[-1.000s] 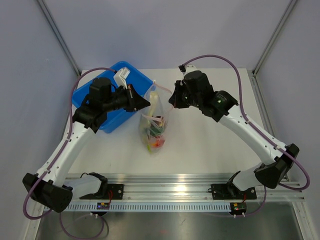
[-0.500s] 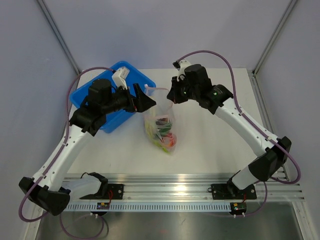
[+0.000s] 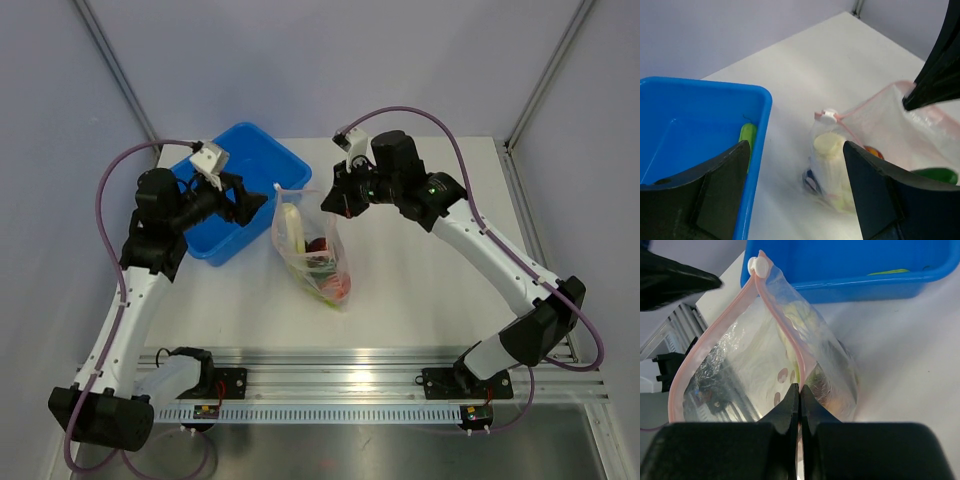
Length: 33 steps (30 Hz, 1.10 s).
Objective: Place the food in the zip-top bag and seal the zipper
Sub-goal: Adjust the zipper food storage bag at the center of the board, then zip the zipper food storage bag at the center of the board.
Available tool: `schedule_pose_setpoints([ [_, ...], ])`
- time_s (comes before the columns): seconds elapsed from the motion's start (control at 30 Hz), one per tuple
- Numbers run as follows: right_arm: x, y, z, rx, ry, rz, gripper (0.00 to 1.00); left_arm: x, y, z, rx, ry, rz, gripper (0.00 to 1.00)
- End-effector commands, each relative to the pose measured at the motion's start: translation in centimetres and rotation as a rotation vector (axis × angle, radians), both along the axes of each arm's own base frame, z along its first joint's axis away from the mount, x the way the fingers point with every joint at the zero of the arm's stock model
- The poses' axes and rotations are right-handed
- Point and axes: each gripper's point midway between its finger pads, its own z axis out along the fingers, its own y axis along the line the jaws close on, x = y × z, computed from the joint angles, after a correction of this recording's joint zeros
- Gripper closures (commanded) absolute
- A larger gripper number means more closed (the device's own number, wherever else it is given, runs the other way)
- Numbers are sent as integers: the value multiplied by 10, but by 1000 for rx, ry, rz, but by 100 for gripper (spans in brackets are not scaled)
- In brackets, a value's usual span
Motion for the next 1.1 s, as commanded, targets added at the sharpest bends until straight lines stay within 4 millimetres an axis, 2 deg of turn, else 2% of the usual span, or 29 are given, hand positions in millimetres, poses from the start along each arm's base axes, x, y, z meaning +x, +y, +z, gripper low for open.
schedule_pose_setpoints([
  [0.0, -7, 4, 20, 50, -67, 86, 97, -3, -13, 0, 117, -256, -199, 23],
  [0.07, -9, 4, 19, 53, -57, 112, 97, -11, -19, -17, 151, -274, -302, 26],
  [0.1, -9, 3, 17, 51, -48, 114, 97, -13, -22, -25, 158, -278, -350, 34],
  [0.23, -9, 1, 15, 52, -39, 132, 97, -26, -31, -39, 129, -262, -500, 35],
  [0.37, -9, 2, 13, 57, -27, 154, 97, -26, -38, -46, 78, -256, -638, 36],
  [0.43, -9, 3, 12, 58, -17, 164, 98, -23, -42, -47, 50, -244, -720, 39],
  [0.5, -10, 4, 11, 54, -12, 172, 98, -15, -42, -48, 46, -217, -718, 40],
  [0.53, -11, 4, 12, 55, -10, 178, 98, -14, -43, -42, 41, -230, -739, 40],
  [0.57, -10, 4, 13, 53, -15, 182, 97, -11, -42, -48, 33, -195, -740, 40],
  [0.7, -11, 3, 11, 46, -7, 186, 97, -7, -42, -46, 49, -222, -732, 39],
  [0.9, -10, 5, 10, 56, 6, 184, 97, -11, -46, -40, 12, -223, -787, 39],
  [1.07, -10, 8, 11, 67, 14, 188, 98, -25, -48, -39, 7, -250, -837, 41],
])
